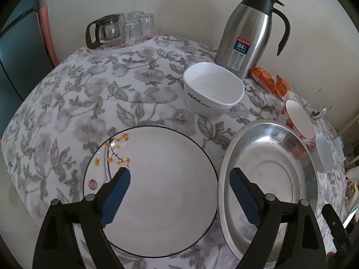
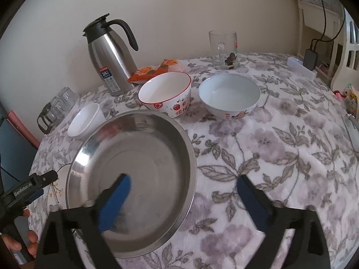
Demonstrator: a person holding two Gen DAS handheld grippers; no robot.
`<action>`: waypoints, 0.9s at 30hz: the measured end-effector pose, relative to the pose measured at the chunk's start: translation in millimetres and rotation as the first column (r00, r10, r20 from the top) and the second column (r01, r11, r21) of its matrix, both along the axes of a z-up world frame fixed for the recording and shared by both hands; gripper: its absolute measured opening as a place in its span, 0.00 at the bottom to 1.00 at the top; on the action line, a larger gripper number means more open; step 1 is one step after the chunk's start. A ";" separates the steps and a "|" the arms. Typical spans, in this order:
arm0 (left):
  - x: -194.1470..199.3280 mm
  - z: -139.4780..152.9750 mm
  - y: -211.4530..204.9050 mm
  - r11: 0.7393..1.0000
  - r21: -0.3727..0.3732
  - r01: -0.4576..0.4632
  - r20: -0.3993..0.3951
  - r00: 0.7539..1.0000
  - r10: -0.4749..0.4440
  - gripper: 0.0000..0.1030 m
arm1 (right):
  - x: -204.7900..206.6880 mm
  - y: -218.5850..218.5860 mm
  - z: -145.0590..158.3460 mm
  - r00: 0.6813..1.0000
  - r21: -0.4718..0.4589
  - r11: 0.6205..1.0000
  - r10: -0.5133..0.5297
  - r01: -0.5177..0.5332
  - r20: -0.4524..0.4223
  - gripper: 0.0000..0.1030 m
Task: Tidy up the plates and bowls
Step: 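Withdraw the right tool and move the left tool to the yellow-flower plate rim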
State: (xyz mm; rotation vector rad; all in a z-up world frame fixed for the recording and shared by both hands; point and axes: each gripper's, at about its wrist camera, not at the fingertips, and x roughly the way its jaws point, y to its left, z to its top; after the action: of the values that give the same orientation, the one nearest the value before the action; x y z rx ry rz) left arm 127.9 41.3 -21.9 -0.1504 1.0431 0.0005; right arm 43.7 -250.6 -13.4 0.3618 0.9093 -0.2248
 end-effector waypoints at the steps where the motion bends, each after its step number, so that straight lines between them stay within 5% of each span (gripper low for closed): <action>1: -0.1 0.4 -0.2 1.000 0.001 0.002 0.004 1.000 -0.002 0.88 | 0.0 0.3 -0.3 1.000 -0.001 1.000 -0.003 0.003 -0.002 1.00; 5: -1.4 3.8 4.2 1.000 -0.020 -0.013 0.029 0.999 0.013 0.88 | -1.6 0.4 2.2 1.000 -0.006 1.000 -0.011 0.011 0.008 1.00; 8: -2.3 8.5 12.7 0.998 -0.049 -0.034 0.060 0.997 0.037 0.98 | -4.3 2.8 8.9 0.999 -0.004 1.000 -0.014 0.014 0.042 1.00; 19: -11.7 35.6 51.0 0.990 -0.087 -0.107 0.169 0.978 0.121 0.98 | -6.2 34.1 30.0 0.991 -0.007 0.999 0.035 -0.034 0.127 1.00; 27: -22.0 49.8 91.5 0.969 0.001 -0.246 0.188 0.952 0.241 0.98 | -4.4 76.0 49.8 0.963 0.030 0.990 0.123 -0.134 0.240 1.00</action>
State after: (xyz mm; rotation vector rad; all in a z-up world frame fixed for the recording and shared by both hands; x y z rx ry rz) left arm 105.9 132.8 27.9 -0.2516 0.8320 0.2195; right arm 39.3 -174.7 36.4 0.3620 0.6990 -0.0388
